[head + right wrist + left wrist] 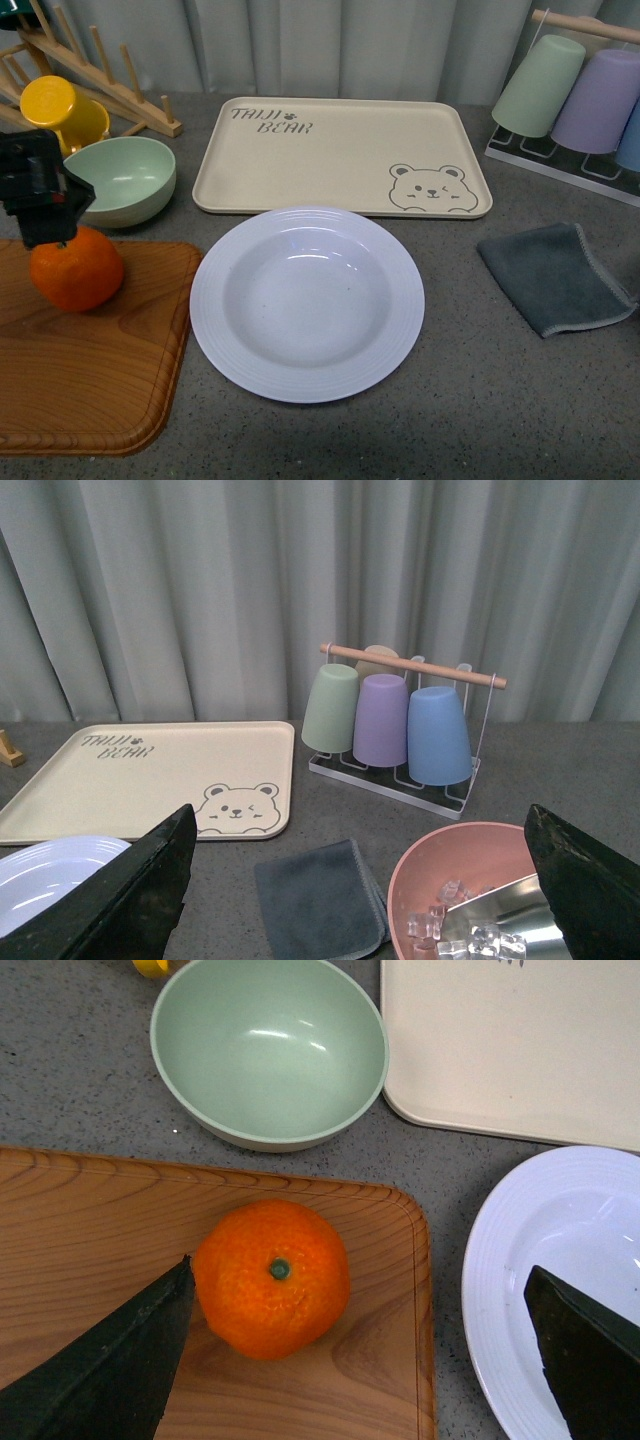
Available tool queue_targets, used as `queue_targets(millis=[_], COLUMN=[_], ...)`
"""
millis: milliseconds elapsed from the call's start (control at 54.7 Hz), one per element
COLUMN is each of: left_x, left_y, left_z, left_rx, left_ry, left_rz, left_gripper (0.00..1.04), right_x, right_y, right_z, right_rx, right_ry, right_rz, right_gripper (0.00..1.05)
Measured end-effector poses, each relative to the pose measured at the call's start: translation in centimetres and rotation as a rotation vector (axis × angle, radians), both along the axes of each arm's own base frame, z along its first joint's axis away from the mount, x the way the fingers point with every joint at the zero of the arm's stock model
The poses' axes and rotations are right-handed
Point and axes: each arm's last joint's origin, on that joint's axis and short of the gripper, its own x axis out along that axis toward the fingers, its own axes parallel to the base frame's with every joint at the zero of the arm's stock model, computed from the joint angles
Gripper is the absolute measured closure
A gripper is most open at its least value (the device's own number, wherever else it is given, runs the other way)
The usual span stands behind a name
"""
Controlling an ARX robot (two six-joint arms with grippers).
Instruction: Place orange and plate with both arms
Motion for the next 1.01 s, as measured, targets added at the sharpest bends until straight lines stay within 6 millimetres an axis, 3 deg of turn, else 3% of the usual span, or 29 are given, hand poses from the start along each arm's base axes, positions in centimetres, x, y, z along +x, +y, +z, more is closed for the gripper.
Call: queue_targets(millis=[201, 421, 805, 933, 1006], left_x=[2.7, 3.9, 4.9, 5.5, 5.5], left_y=[0.3, 1.0, 0.5, 0.6, 0.7], left_z=[-2.4, -3.4, -5.7, -6.0, -6.0], left_rx=[0.066, 0.079, 0.098, 0.116, 0.117], left_ry=[0.082, 0.133, 0.267, 0.290, 0.292], left_rz=[0.046, 0.075, 0.020, 0.027, 0.030], left_gripper=[0.06, 0.06, 0.06, 0.25, 0.31], right_x=[0.0, 0.0, 0.0, 0.0, 0.0], right_y=[0.0, 0.0, 0.0, 0.0, 0.0], right_z=[0.0, 0.0, 0.0, 0.0, 0.0], right_rx=[0.000, 0.000, 0.000, 0.000, 0.000], right_ry=[0.000, 0.000, 0.000, 0.000, 0.000], right_rz=[0.000, 0.000, 0.000, 0.000, 0.000], right_gripper=[0.09, 0.09, 0.09, 0.09, 0.09])
